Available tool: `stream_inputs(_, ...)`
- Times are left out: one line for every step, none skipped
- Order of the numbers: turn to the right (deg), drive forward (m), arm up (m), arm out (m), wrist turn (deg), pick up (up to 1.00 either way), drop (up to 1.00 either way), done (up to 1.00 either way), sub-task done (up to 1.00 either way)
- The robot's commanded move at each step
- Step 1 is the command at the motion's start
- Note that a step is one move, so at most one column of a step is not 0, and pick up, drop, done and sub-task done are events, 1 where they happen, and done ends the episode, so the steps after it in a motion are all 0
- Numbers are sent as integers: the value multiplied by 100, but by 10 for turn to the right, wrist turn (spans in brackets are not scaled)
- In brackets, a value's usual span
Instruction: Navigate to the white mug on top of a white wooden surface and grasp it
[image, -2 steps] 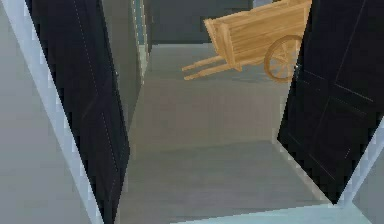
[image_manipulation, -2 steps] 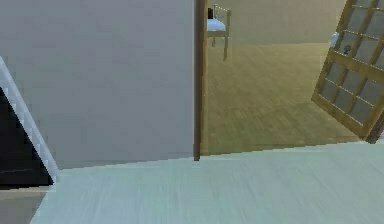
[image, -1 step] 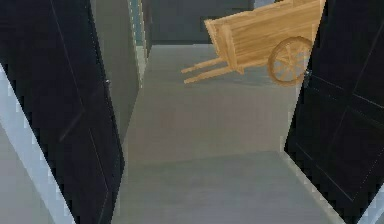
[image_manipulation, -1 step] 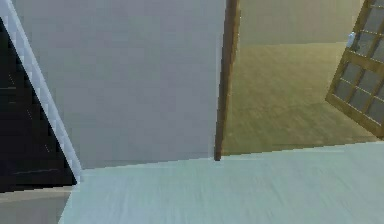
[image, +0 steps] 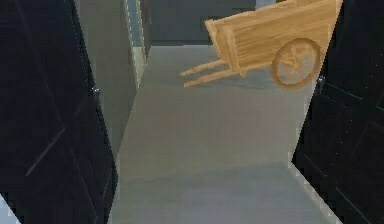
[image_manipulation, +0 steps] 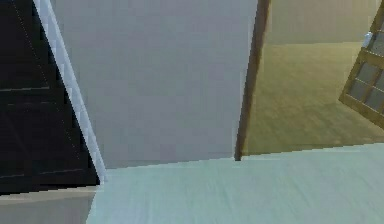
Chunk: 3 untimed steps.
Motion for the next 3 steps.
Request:
stream_inputs(90, 0, 0, 0, 0, 0, 0, 0, 0)
stream_inputs(0, 100, 0, 0, 0, 0, 0, 0, 0)
stream_inputs(30, 0, 0, 0, 0, 0, 0, 0, 0)
